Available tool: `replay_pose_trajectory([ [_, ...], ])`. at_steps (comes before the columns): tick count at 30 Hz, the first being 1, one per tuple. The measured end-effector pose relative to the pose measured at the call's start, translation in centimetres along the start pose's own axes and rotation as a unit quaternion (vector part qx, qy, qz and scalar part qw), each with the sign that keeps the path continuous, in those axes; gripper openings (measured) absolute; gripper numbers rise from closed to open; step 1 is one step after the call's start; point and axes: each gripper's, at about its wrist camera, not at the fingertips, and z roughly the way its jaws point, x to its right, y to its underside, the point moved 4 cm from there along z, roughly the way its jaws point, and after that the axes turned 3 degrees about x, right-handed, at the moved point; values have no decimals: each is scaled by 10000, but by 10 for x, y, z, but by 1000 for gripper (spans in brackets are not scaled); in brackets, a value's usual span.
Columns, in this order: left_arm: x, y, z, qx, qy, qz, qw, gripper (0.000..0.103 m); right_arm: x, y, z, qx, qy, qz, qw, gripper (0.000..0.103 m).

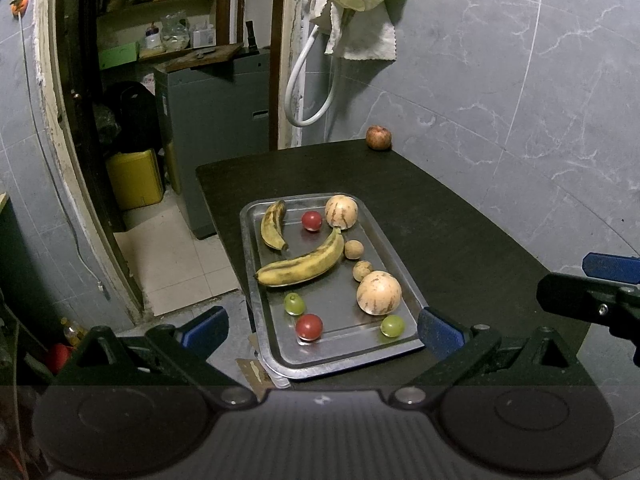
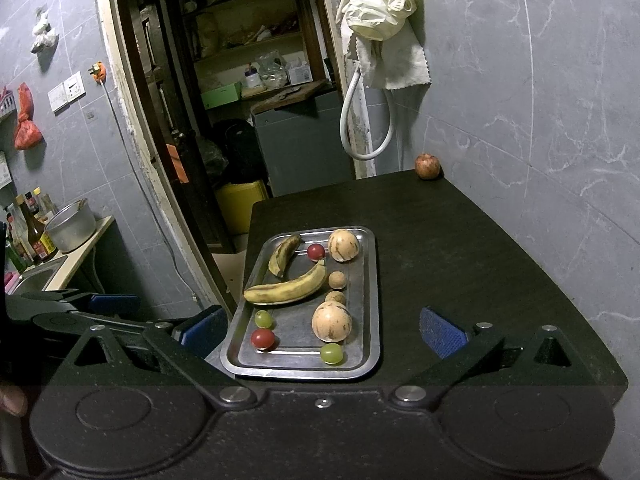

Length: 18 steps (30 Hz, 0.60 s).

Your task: Organize fruits

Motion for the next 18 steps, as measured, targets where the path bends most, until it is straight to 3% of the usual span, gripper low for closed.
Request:
replay_pose_trajectory([
  [18,0,0,0,0,4,-5,10000,103,0,0,0,-2,5,4,10000,102],
])
